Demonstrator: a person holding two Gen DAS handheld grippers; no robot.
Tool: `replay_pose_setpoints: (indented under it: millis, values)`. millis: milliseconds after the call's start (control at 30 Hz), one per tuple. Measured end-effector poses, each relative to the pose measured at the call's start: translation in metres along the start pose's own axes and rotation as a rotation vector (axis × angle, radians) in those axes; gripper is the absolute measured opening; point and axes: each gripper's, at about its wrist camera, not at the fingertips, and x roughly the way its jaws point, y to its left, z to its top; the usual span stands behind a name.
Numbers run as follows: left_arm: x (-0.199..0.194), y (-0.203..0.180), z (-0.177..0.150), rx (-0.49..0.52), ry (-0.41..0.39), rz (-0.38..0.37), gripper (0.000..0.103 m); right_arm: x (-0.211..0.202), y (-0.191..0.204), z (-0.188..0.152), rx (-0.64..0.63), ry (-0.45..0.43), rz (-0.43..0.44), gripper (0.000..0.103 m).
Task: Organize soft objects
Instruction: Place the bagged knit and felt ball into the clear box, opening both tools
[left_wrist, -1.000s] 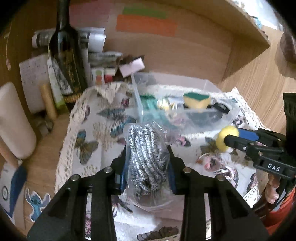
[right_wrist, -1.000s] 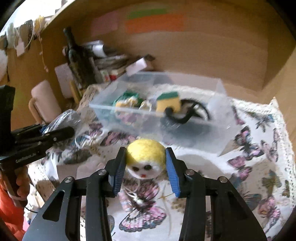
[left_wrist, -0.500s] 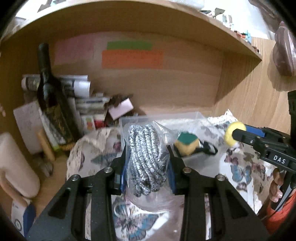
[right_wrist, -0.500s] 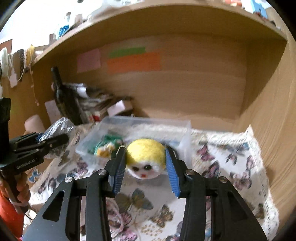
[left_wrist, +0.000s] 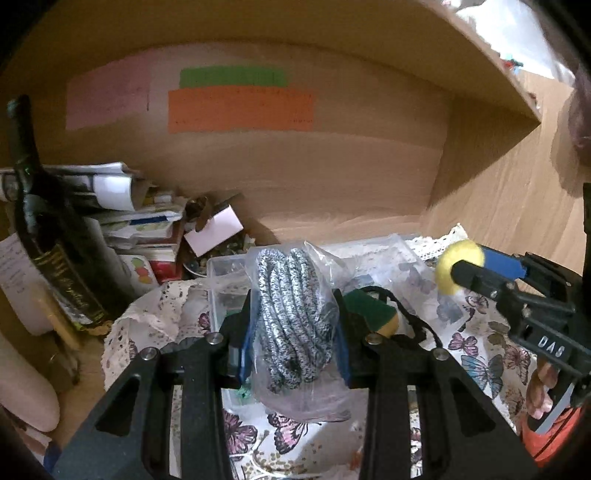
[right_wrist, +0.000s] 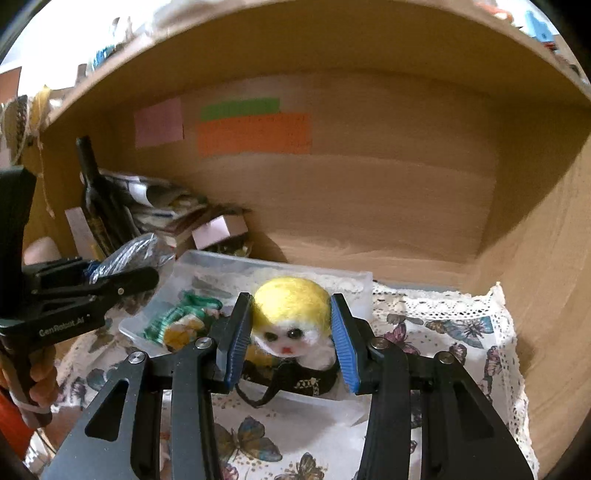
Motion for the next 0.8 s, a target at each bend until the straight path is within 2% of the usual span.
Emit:
replay_pose_setpoints:
  millis: [400, 600, 733, 800]
  values:
    - [0.058, -0.006, -0.003, 0.020, 0.137, -0.032, 0.035, 0.054, -0.007, -0.018, 0.002, 0.152, -0.024, 0.039]
    - [0.077, -0.011, -0.010, 0.036, 0.189, -0.040, 0.036, 0.064, -0.007, -0.023, -0.001, 0.191, -0.020, 0.039]
    - [0.084, -0.013, -0.011, 0.033, 0.205, -0.037, 0.045, 0.063, -0.005, -0.022, -0.009, 0.189, -0.029, 0.042]
    - [0.082, -0.012, -0.010, 0.028, 0.200, -0.036, 0.056, 0.061, -0.004, -0.021, -0.013, 0.182, -0.029, 0.042]
